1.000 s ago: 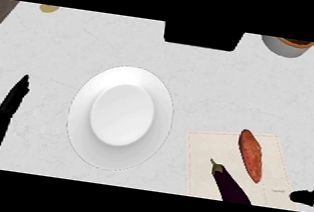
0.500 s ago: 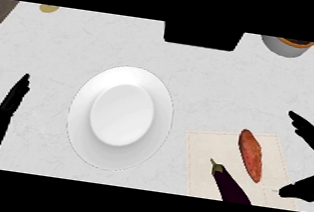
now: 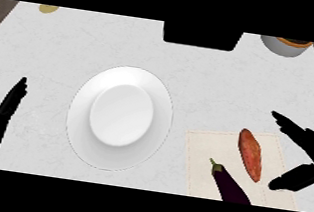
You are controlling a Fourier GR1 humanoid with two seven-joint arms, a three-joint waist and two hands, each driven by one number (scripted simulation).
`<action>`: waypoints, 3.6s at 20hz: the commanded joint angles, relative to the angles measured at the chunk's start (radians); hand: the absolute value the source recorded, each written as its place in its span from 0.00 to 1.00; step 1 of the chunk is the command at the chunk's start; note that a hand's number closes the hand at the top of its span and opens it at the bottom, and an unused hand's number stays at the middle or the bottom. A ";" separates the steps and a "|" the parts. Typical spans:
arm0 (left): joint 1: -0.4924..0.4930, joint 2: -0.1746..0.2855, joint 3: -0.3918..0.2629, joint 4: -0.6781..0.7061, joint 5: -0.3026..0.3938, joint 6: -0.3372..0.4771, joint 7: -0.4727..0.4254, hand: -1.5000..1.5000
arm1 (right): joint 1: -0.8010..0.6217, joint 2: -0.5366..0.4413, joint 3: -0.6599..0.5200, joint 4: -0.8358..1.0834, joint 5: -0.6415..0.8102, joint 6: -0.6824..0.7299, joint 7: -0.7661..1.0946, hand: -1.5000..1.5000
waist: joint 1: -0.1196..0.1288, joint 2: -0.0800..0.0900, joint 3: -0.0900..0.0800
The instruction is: Pick the sweet potato from the placemat and place it in the plate
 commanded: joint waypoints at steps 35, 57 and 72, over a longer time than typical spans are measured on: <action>-0.067 -0.143 0.090 -0.049 -0.165 -0.171 0.018 0.50 | -0.439 0.118 0.146 0.305 0.584 -0.058 -0.382 1.00 | 0.125 0.031 0.003; -0.059 -0.150 0.132 0.007 -0.173 -0.145 0.012 0.50 | -0.926 0.194 -0.007 0.727 0.523 -0.279 -1.120 1.00 | 0.037 0.012 0.000; -0.010 -0.162 0.153 -0.076 -0.186 -0.149 0.071 0.50 | -0.953 0.519 0.095 0.522 0.546 -0.187 -0.787 1.00 | 0.001 -0.003 -0.001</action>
